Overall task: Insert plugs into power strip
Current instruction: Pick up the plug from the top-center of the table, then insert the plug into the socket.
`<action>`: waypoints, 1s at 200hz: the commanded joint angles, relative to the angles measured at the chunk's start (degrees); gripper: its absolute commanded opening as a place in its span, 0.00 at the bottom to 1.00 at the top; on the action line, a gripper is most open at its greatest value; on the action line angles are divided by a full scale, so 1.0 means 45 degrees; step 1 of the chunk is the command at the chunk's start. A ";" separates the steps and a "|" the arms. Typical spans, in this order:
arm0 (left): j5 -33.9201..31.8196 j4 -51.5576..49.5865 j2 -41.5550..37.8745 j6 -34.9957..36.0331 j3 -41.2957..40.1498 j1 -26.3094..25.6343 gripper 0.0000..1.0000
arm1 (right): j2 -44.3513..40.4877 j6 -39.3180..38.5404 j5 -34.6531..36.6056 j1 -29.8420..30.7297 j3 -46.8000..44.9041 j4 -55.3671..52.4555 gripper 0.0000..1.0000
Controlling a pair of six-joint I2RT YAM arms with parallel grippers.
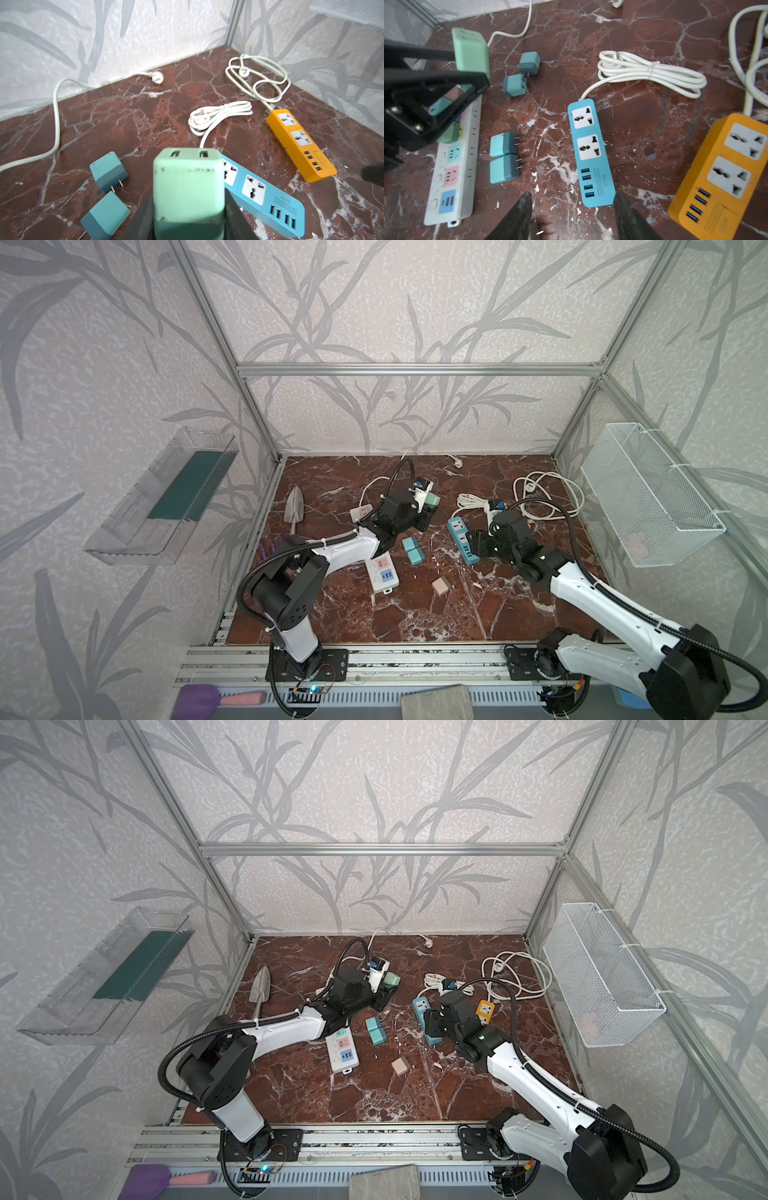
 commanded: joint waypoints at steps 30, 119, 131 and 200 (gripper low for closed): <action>0.0314 0.2982 -0.2290 0.2161 -0.2274 -0.0513 0.00 | -0.0334 -0.0646 -0.3354 -0.0009 0.1412 -0.0231 0.59; 0.0057 0.2278 -0.3410 0.4844 -0.3947 -0.1290 0.00 | 0.0915 -0.0637 -0.5007 0.1345 0.2268 0.0929 0.66; 0.0090 0.2165 -0.3477 0.4960 -0.3846 -0.1374 0.00 | 0.1190 -0.0622 -0.4895 0.1343 0.2308 0.0998 0.66; 0.0206 0.1894 -0.3712 0.5386 -0.3911 -0.1746 0.00 | 0.2430 -0.0443 -0.4933 0.1362 0.2404 0.1920 0.55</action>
